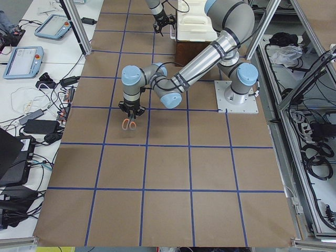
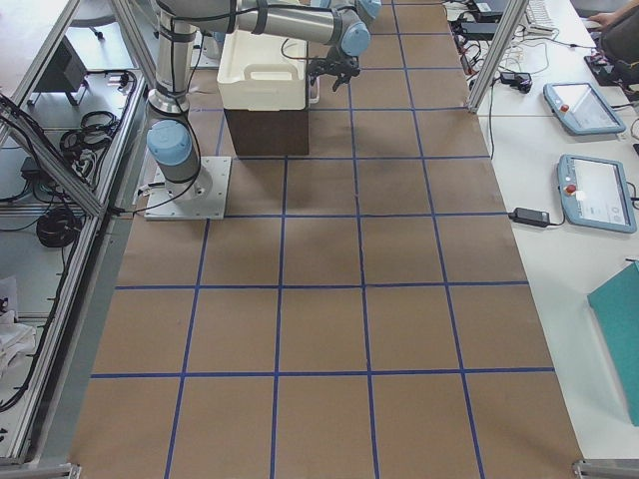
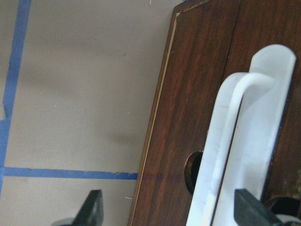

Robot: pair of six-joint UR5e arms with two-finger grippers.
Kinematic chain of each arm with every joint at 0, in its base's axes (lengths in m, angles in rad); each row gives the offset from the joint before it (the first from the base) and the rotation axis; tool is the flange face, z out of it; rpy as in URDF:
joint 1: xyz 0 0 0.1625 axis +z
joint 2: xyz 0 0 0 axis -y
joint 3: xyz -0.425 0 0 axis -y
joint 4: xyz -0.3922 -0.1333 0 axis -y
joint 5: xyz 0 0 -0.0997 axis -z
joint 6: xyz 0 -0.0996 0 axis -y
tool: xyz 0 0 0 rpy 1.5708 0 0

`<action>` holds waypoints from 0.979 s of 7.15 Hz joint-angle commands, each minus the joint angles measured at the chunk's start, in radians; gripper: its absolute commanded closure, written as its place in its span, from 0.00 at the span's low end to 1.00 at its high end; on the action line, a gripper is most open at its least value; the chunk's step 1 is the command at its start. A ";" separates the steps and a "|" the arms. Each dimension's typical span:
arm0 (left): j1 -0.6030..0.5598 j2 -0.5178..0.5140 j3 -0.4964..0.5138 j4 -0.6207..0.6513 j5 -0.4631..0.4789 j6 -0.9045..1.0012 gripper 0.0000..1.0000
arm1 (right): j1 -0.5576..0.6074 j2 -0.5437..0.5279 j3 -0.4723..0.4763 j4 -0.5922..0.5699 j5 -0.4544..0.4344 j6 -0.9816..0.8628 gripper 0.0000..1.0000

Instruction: Place scissors in drawer with both arms

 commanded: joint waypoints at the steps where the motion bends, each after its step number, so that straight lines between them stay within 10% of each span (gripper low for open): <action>1: -0.072 0.115 0.057 -0.145 0.000 -0.125 0.92 | -0.002 -0.005 -0.004 0.004 0.002 0.000 0.00; 7: -0.413 0.339 0.141 -0.513 0.054 -0.788 0.92 | 0.000 0.013 0.006 0.002 0.017 -0.023 0.00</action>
